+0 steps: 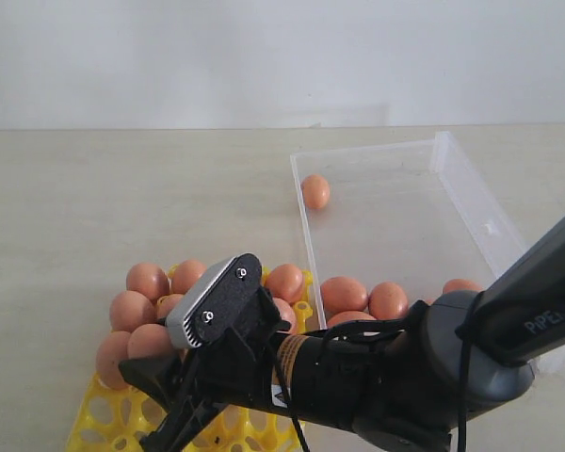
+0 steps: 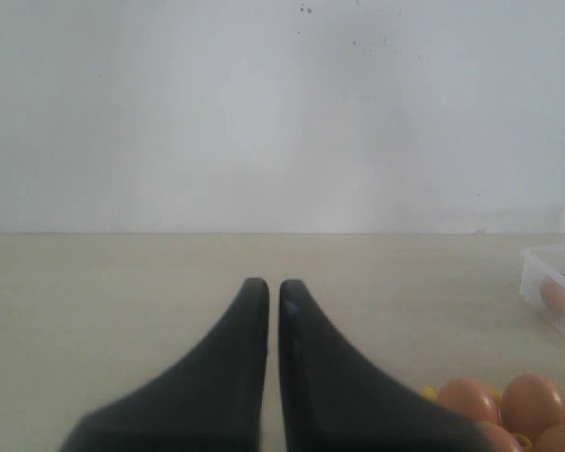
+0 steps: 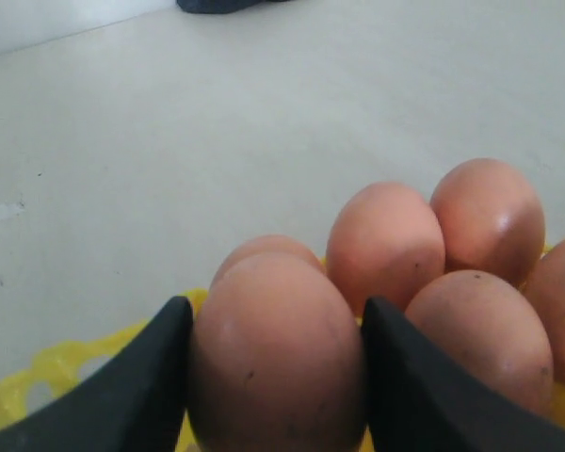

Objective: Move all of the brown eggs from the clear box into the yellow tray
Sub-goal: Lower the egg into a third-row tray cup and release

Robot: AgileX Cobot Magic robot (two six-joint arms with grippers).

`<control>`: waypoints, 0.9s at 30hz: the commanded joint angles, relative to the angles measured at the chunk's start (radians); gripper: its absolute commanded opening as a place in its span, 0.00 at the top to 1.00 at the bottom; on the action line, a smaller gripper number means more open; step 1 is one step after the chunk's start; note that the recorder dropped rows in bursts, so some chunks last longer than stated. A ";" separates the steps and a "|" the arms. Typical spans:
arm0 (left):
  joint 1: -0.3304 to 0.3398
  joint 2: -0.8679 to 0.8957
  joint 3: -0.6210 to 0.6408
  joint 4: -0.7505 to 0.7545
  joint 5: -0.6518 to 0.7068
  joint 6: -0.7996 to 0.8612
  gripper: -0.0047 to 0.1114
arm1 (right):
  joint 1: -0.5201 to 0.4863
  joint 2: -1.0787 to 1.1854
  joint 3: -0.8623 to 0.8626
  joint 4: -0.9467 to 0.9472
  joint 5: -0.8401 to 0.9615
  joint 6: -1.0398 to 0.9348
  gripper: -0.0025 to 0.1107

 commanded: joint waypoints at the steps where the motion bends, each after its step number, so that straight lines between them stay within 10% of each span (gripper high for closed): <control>1: 0.003 -0.003 0.004 0.000 0.001 0.003 0.92 | 0.002 0.001 -0.001 -0.007 -0.018 -0.051 0.67; 27: 0.003 -0.003 0.004 0.000 -0.006 0.003 0.92 | 0.002 -0.054 -0.001 -0.009 -0.013 -0.072 0.67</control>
